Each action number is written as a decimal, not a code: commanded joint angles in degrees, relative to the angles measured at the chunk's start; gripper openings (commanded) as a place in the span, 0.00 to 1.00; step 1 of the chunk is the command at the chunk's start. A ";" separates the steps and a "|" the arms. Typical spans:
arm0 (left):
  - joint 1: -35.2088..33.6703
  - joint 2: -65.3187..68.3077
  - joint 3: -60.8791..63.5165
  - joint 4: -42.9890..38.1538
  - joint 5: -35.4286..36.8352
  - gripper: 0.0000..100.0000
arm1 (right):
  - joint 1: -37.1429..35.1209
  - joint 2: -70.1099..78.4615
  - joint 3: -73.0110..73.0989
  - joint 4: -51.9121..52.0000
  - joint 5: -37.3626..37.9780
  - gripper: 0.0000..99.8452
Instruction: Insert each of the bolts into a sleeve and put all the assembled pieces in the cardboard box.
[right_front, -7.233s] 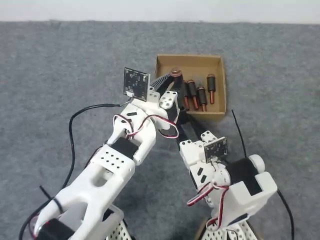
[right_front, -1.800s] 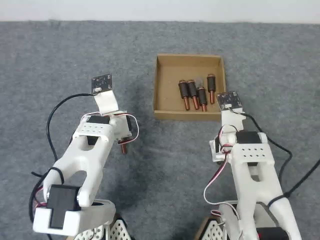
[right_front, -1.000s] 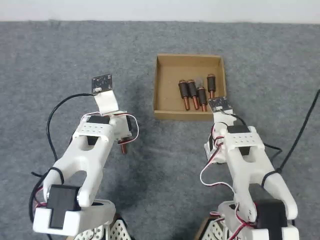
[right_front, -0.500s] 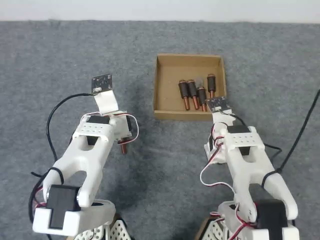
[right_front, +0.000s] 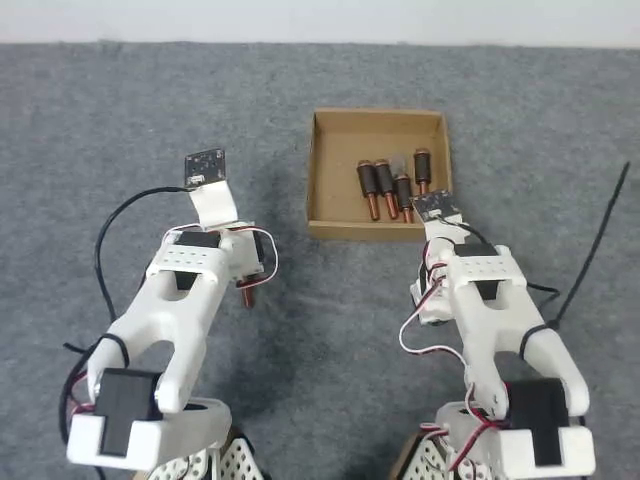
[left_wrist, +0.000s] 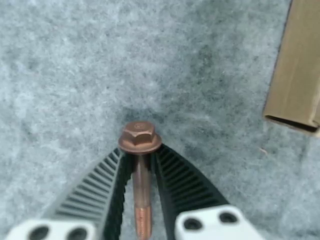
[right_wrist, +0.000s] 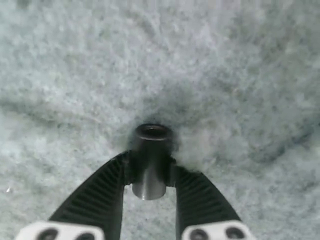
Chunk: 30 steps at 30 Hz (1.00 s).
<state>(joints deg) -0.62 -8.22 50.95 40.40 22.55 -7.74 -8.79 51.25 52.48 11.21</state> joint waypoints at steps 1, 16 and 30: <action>0.00 -0.18 -3.74 0.26 -0.62 0.01 | -0.31 -4.53 -1.14 0.04 1.32 0.01; 0.09 -0.18 -3.38 -0.88 -0.62 0.01 | -0.57 -17.45 -0.79 -23.43 -7.30 0.01; 0.09 -0.09 -3.38 -0.88 -0.62 0.01 | -0.57 5.23 -1.14 -69.58 -14.77 0.01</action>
<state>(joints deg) -0.62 -7.96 50.95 40.40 22.55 -8.18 -4.57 51.52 -4.04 -2.59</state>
